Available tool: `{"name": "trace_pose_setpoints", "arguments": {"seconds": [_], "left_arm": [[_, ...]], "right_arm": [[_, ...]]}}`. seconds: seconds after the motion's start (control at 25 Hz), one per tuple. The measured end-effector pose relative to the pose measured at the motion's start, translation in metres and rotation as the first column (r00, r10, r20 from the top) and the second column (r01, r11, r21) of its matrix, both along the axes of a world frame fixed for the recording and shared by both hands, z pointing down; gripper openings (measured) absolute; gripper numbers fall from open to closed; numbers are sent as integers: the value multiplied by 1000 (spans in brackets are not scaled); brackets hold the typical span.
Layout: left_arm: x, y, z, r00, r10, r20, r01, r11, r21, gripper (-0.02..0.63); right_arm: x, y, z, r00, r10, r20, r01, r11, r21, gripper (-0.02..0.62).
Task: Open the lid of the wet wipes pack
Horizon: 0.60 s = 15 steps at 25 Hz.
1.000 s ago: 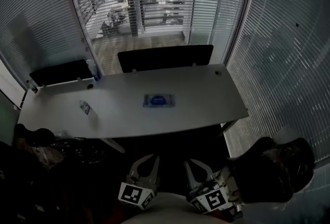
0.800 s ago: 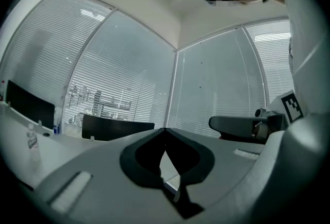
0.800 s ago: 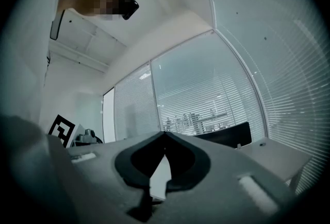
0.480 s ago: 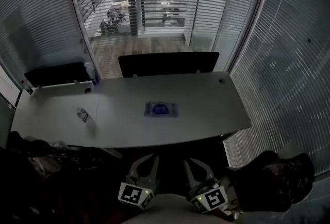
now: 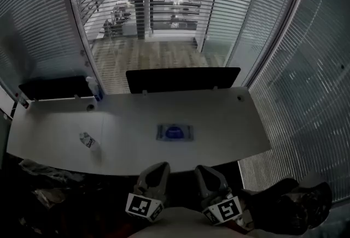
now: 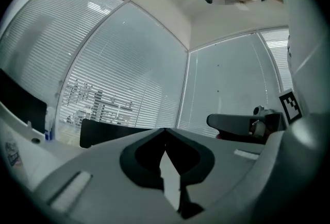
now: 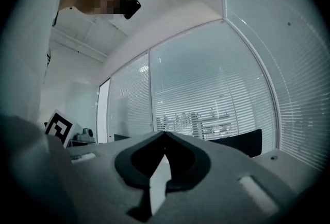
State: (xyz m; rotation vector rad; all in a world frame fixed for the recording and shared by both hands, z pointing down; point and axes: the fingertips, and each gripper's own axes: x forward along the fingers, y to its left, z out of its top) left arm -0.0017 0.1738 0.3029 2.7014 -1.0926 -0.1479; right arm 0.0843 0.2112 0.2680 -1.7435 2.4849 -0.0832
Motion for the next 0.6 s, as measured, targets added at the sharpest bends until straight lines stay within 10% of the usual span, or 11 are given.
{"name": "trace_pose_setpoints", "arguments": {"seconds": [0.6], "left_arm": [[-20,-134,8,999,33,24,-32,999,-30,3]], "right_arm": [[-25,-138,8,1000,1,-20,-2,999,-34,2]]}}
